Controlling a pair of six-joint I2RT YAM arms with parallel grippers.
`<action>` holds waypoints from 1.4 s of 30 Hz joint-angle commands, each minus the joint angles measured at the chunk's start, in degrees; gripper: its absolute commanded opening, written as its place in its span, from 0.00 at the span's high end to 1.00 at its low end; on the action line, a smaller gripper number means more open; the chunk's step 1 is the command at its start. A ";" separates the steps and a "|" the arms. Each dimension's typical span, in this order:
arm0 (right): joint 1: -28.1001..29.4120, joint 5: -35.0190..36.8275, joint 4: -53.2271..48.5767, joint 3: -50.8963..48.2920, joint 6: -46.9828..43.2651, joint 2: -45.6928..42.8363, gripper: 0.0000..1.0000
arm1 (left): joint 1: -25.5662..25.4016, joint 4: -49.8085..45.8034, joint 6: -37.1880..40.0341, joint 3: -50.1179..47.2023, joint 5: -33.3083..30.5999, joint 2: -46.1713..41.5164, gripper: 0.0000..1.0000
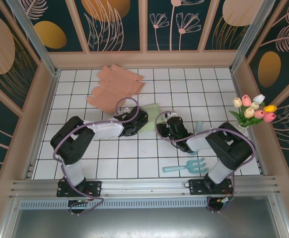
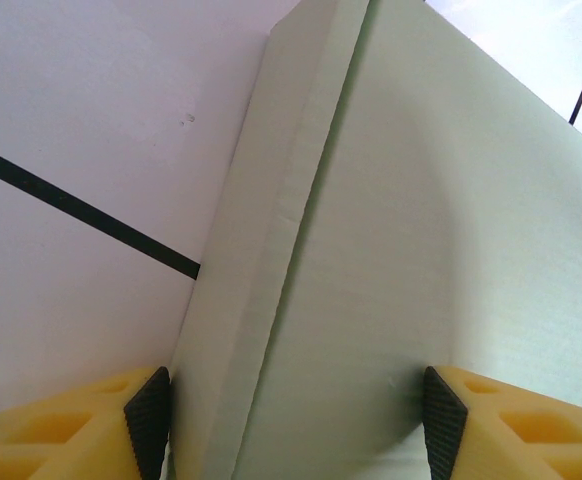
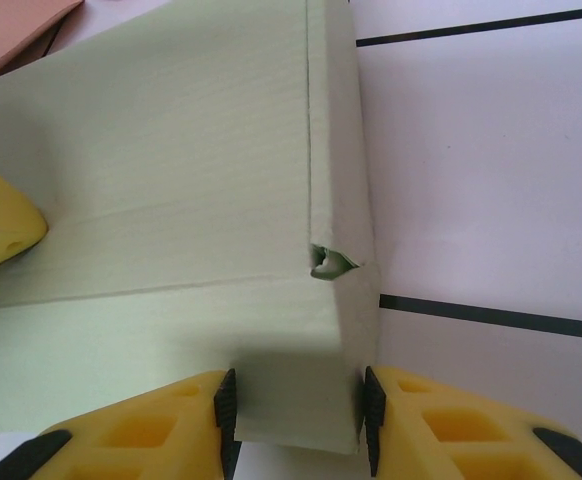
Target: Fold the paper box
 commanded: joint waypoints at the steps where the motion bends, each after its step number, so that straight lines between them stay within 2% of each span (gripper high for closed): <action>1: 0.35 -3.09 1.37 0.33 1.42 0.35 0.61 | -0.10 -9.11 1.94 -2.08 4.30 4.89 0.34; 12: 0.40 -3.12 -0.02 -0.32 1.73 -3.83 0.62 | -0.10 -8.95 1.94 -2.07 4.38 4.98 0.34; 33: 0.54 -4.38 -0.03 -0.59 2.09 -4.80 0.62 | -0.04 -8.96 1.94 -2.08 4.43 5.29 0.34; 42: 0.57 -0.14 -1.19 0.11 -0.34 -3.29 0.61 | -0.08 -8.95 1.94 -2.08 4.39 5.27 0.34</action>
